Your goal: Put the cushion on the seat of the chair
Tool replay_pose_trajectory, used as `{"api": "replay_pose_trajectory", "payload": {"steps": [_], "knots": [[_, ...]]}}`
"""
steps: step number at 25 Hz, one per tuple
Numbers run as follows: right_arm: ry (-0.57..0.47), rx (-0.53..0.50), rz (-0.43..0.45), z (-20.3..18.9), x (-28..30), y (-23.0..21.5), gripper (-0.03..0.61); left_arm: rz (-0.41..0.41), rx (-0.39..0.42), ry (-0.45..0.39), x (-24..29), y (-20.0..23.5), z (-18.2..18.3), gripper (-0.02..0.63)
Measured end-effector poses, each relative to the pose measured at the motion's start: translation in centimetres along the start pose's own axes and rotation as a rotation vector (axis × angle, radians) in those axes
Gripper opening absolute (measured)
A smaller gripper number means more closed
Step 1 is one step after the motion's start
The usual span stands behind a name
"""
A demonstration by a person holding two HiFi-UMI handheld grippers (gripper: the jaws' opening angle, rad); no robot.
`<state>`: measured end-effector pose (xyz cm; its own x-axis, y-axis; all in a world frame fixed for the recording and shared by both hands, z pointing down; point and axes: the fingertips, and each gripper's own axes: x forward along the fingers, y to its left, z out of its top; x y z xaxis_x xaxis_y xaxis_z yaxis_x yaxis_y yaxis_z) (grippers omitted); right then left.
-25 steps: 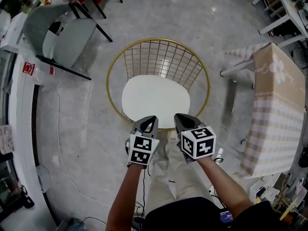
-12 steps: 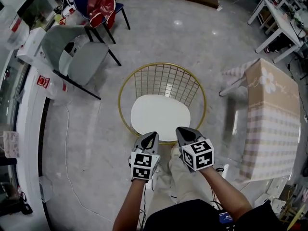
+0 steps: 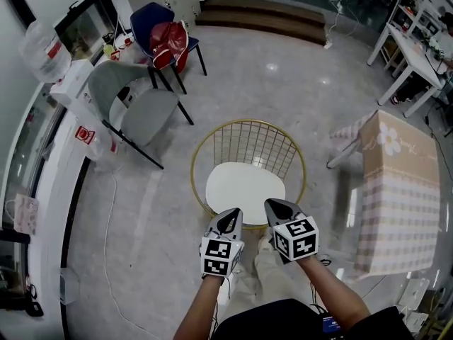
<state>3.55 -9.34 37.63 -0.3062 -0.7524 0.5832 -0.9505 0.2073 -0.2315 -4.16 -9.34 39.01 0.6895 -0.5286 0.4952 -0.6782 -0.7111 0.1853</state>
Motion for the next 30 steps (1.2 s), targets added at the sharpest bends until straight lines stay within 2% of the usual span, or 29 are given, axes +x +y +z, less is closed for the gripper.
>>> {"api": "replay_pose_trajectory", "payload": {"steps": [10, 23, 30], "knots": [[-0.105, -0.042, -0.012, 4.4, -3.6, 2.0, 0.018, 0.017, 0.042, -0.11, -4.4, -0.2, 5.2, 0.005], [-0.21, -0.08, -0.024, 6.8, -6.9, 4.9, 0.02, 0.026, 0.108, -0.189, -8.3, -0.9, 8.0, 0.005], [-0.26, -0.099, -0.015, 8.1, -9.2, 5.5, 0.019, 0.041, 0.11, -0.245, -10.1, -1.6, 9.9, 0.005]]}}
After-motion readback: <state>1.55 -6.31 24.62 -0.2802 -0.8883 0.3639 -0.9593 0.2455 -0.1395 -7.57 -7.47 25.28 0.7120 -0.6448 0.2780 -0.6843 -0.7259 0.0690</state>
